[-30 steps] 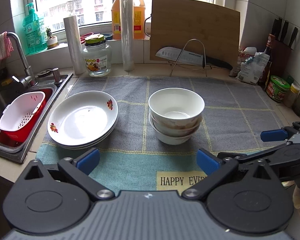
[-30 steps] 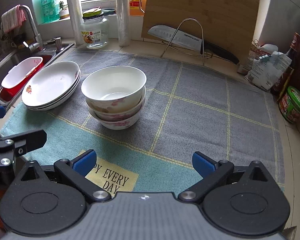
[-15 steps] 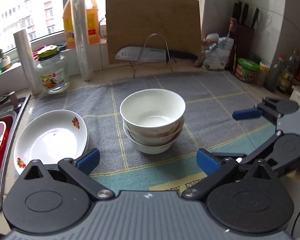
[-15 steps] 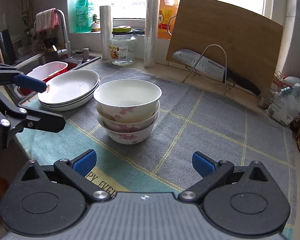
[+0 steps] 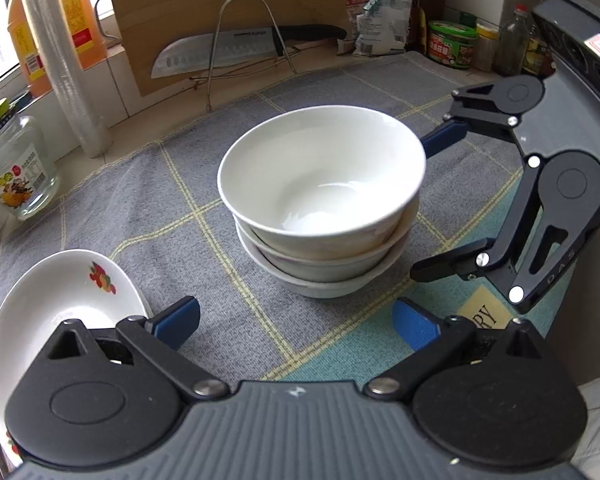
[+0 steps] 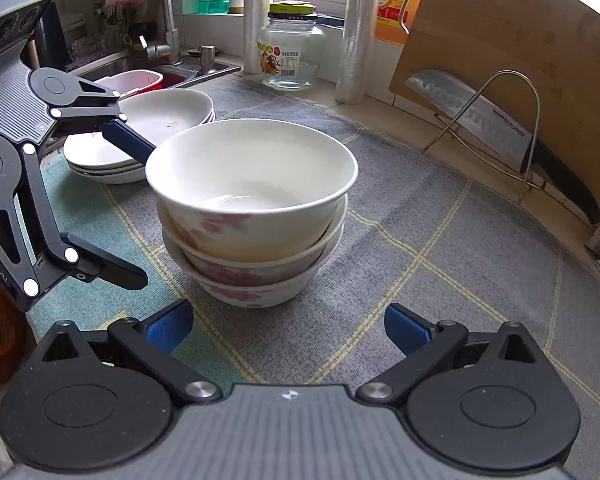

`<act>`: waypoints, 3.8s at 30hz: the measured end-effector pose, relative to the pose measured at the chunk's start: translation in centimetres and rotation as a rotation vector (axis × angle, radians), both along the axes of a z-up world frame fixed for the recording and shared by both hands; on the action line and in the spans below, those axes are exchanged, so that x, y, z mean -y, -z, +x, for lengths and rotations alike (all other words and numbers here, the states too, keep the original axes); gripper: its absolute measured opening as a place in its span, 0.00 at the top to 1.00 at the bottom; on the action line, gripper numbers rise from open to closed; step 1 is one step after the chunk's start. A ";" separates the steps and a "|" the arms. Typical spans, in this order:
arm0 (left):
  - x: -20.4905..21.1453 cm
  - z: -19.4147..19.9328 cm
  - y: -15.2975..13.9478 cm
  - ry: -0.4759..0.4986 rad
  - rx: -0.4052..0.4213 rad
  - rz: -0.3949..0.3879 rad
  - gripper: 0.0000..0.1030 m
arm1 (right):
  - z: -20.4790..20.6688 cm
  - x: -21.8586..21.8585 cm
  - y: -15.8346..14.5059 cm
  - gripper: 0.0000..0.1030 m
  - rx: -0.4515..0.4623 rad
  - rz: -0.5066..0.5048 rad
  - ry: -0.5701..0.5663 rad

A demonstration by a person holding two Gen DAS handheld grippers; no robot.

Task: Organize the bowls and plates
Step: 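Grip the stack of three bowls from opposite sides with both grippers, then lift the bowl stack with both grippers and carry it over the plate stack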

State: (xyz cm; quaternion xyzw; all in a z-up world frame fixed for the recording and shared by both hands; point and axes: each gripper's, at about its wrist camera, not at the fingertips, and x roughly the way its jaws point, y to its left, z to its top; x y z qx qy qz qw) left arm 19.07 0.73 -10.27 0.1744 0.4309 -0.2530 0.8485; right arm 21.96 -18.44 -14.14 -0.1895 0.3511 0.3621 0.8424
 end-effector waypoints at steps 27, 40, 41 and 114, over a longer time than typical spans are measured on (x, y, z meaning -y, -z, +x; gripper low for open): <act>2.3 4.4 1.6 0.310 -0.100 0.081 0.22 | 3.8 -2.0 0.6 0.15 -0.017 -0.095 -0.415; 1.7 5.5 1.6 0.392 -0.121 0.048 0.23 | 3.6 -3.1 0.3 0.19 -0.031 -0.132 -0.434; 1.8 5.6 1.6 0.393 -0.120 0.048 0.23 | 3.6 -3.2 0.3 0.19 -0.035 -0.133 -0.427; -16.8 2.3 -2.6 0.147 0.010 0.125 0.23 | 2.8 -24.9 -2.8 0.19 0.112 -0.200 -0.589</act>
